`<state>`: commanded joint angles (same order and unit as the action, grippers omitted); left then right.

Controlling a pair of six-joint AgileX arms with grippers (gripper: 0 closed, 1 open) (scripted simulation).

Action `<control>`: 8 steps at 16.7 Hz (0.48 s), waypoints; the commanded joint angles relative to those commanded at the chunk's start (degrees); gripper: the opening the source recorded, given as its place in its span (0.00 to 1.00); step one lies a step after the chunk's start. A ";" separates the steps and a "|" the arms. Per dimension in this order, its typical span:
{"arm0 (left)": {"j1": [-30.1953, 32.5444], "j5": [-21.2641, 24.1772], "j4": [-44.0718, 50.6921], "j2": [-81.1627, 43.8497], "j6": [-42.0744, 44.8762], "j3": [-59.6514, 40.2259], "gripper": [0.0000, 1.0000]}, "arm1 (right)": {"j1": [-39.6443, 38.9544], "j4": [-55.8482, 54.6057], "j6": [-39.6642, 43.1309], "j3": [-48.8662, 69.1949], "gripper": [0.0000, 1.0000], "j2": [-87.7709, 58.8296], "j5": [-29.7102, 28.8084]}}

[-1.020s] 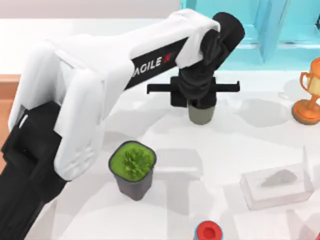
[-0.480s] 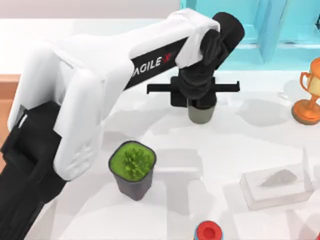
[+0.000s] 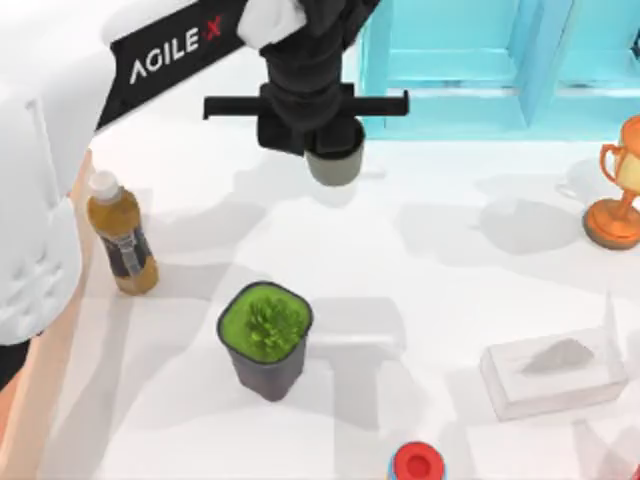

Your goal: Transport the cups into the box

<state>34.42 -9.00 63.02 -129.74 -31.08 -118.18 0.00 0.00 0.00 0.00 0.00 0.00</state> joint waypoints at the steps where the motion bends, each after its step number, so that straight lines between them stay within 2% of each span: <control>1: -1.08 0.26 0.83 1.82 1.02 1.07 0.00 | 0.00 0.00 0.00 0.00 1.00 0.00 0.00; 8: -2.14 0.40 1.64 3.58 2.36 2.18 0.00 | 0.00 0.00 0.00 0.00 1.00 0.00 0.00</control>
<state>32.29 -8.60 64.66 -126.16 -28.72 -115.99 0.00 0.00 0.00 0.00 0.00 0.00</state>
